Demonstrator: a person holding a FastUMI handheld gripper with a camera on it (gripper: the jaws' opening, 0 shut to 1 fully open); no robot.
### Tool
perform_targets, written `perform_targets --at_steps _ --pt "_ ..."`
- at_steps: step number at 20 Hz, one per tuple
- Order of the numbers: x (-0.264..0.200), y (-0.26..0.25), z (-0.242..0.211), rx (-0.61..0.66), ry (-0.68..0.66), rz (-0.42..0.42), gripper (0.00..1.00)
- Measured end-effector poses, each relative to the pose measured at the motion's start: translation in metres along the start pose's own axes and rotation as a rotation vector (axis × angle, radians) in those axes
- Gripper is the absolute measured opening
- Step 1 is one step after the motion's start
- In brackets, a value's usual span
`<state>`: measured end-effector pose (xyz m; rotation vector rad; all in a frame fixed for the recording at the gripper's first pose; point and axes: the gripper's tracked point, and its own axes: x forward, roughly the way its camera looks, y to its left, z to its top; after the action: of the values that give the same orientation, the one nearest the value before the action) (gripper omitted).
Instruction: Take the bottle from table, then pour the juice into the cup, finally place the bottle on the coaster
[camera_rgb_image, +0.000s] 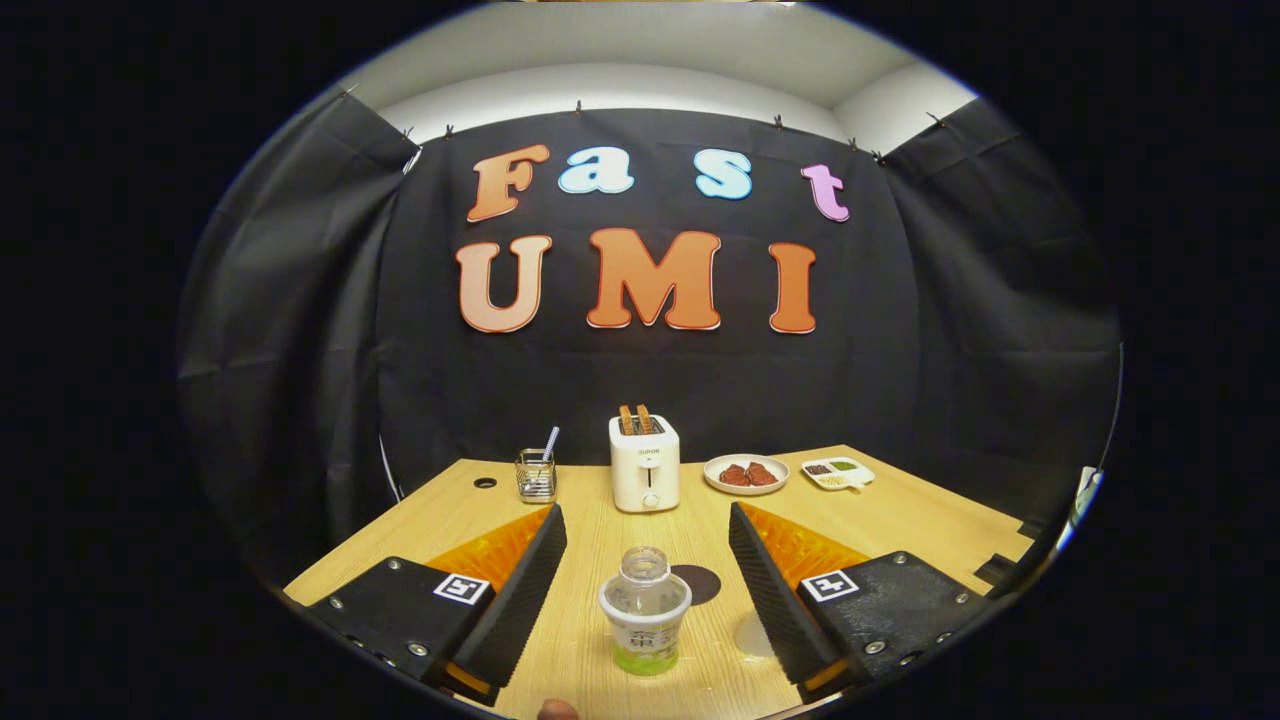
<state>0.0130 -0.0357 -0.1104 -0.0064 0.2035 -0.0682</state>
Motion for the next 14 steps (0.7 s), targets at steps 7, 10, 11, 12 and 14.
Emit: perform_targets --at_steps 7,10,11,12,14 --pt "0.012 -0.001 -0.047 -0.027 0.085 -0.011 0.98" --pt "0.016 -0.004 -0.06 -0.034 0.105 -0.027 0.98" --pt "0.017 -0.004 -0.064 -0.036 0.108 -0.032 0.98" --pt "0.018 -0.005 -0.069 -0.035 0.116 -0.032 0.98" --pt "0.021 -0.005 -0.08 -0.026 0.132 -0.033 0.98"
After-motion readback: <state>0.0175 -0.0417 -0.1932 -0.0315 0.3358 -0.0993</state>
